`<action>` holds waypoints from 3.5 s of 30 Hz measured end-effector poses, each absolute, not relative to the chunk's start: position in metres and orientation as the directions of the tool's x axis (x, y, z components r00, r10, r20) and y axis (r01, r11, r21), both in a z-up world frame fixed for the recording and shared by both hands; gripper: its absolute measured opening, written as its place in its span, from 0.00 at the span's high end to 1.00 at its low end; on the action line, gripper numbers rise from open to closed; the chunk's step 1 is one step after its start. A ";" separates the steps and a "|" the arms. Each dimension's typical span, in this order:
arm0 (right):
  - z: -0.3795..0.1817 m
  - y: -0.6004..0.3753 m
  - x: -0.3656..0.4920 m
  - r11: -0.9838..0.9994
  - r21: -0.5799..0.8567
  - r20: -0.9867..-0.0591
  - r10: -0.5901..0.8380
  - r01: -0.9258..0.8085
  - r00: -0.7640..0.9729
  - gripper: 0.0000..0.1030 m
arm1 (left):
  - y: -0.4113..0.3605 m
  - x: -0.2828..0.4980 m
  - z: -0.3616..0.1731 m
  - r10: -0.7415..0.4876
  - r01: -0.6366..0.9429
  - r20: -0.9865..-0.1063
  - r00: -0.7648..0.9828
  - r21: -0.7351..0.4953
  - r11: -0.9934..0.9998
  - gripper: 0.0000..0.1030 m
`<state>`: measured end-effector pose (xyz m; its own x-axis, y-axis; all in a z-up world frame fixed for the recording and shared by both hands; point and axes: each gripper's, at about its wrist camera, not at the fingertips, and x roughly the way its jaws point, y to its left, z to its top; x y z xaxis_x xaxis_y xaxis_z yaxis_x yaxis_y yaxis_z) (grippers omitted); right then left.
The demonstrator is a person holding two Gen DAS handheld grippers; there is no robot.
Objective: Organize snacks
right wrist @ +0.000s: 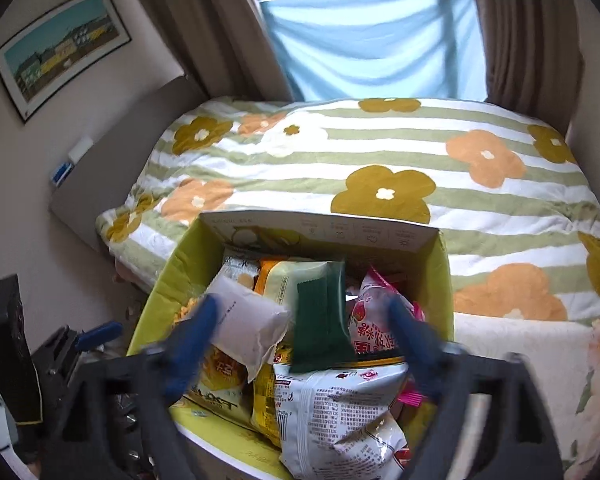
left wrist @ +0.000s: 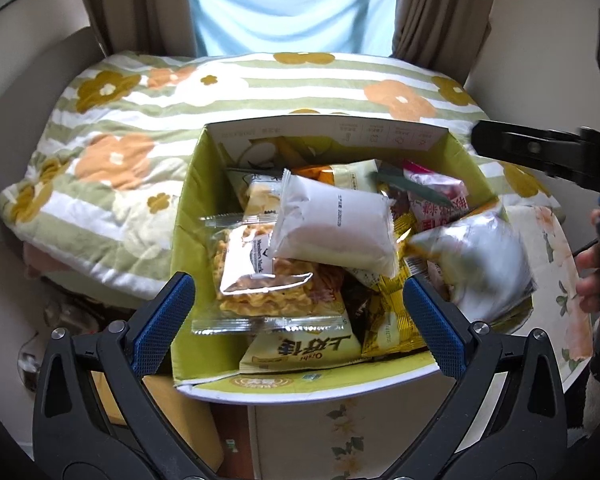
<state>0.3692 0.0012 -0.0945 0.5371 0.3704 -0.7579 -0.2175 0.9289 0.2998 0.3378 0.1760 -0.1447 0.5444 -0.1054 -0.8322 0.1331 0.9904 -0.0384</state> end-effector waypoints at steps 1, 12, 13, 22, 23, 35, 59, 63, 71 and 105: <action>-0.094 -0.001 0.366 0.932 0.298 -0.760 0.362 -0.206 0.540 0.06 | 0.176 0.337 -0.145 -0.107 0.134 -0.833 0.543 -0.039 0.990 0.00; -0.090 -0.009 0.338 0.949 0.276 -0.764 0.313 -0.153 0.564 0.06 | 0.174 0.322 -0.132 -0.118 0.145 -0.812 0.572 -0.041 0.989 0.00; -0.087 -0.011 0.334 0.949 0.274 -0.760 0.312 -0.154 0.570 0.06 | 0.172 0.318 -0.127 -0.118 0.146 -0.805 0.582 -0.039 0.989 0.00; -0.028 -0.037 0.282 0.962 0.218 -0.699 0.273 -0.167 0.661 0.06 | 0.147 0.275 -0.059 -0.116 0.131 -0.709 0.695 -0.034 0.991 0.00; -0.018 -0.043 0.273 0.964 0.205 -0.689 0.263 -0.166 0.675 0.06 | 0.143 0.266 -0.048 -0.112 0.125 -0.692 0.713 -0.032 0.992 0.00; 0.044 -0.103 0.155 0.996 0.071 -0.574 0.088 -0.057 0.814 0.06 | 0.095 0.151 0.018 -0.095 0.105 -0.540 0.836 -0.012 0.994 0.00; 0.026 -0.123 0.082 0.999 0.014 -0.531 -0.025 0.038 0.847 0.06 | 0.073 0.092 0.012 -0.058 0.076 -0.510 0.858 0.015 0.997 0.00; 0.024 -0.124 0.081 0.999 0.018 -0.533 -0.020 0.035 0.846 0.06 | 0.072 0.091 0.011 -0.060 0.079 -0.511 0.857 0.015 0.997 0.00; 0.024 -0.127 0.080 0.999 0.021 -0.534 -0.022 0.040 0.845 0.06 | 0.068 0.090 0.011 -0.063 0.081 -0.510 0.858 0.014 0.997 0.00; 0.028 -0.125 0.085 0.998 0.027 -0.538 -0.038 0.062 0.842 0.06 | 0.060 0.096 0.016 -0.058 0.079 -0.508 0.859 0.019 0.997 0.00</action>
